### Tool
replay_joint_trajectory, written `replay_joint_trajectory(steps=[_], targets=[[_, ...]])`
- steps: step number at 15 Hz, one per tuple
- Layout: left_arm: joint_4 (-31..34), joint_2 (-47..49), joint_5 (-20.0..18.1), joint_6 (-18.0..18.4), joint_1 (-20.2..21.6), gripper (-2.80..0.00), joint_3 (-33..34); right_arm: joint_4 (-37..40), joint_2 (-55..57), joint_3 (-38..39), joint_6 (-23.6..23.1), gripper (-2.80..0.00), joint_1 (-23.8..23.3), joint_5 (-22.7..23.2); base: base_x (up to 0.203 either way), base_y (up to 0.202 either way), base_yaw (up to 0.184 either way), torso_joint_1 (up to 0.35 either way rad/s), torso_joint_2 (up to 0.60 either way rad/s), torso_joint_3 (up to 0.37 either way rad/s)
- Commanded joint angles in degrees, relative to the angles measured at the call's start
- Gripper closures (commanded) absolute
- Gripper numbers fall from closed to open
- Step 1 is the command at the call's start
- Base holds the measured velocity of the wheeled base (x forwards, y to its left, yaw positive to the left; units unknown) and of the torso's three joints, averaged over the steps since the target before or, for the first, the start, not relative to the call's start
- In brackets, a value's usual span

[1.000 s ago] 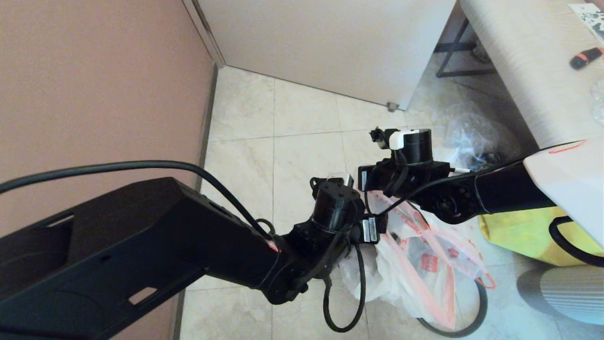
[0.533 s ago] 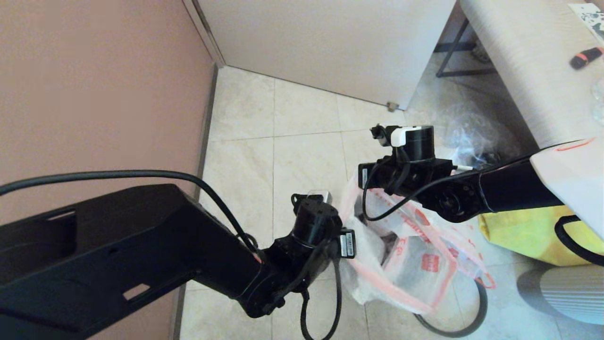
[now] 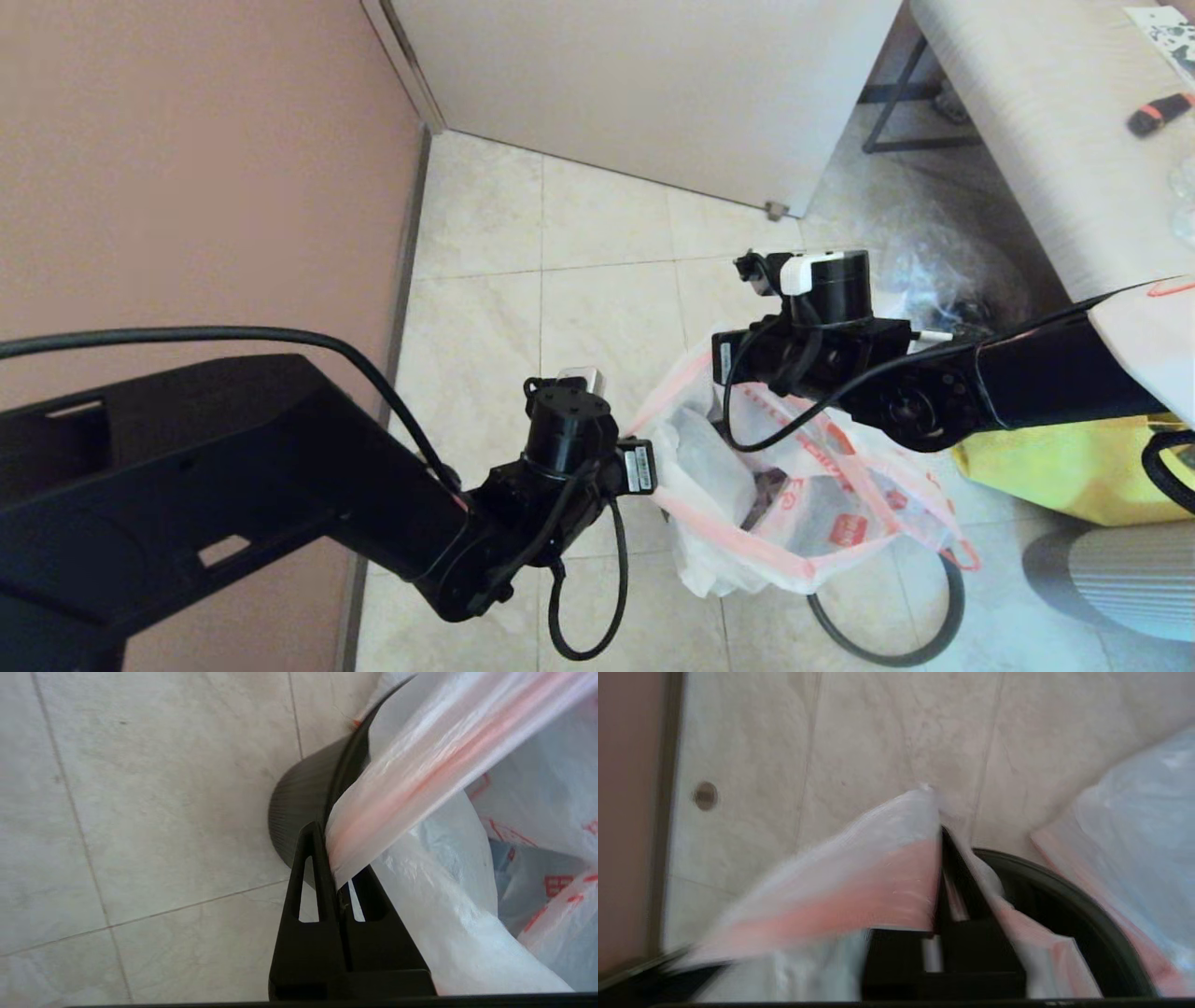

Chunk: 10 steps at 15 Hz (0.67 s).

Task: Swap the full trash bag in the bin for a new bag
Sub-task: Put the new garbage bag on the trash can

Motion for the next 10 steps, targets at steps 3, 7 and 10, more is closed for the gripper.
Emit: replay_joint_trajectory(steps=[3, 7, 10], targets=[[-0.3, -1.5, 0.3, -0.1, 0.0, 0.00, 0.1, 0.0, -4.9, 5.3, -3.0, -2.80, 0.1, -1.1, 0.000, 0.000, 0.000, 0.000, 0.00, 0.000], [-0.3, -0.7, 0.3, 0.0, -0.3, 0.00, -0.3, 7.6, -15.7, 12.9, -3.3, -2.80, 1.9, -8.0, 0.000, 0.000, 0.000, 0.000, 0.00, 0.000], [-0.3, -0.7, 1.3, -0.1, -0.2, 0.00, 0.1, 14.2, -26.9, 18.5, 3.2, -2.80, 2.6, -10.0, 0.000, 0.000, 0.000, 0.000, 0.00, 0.000]])
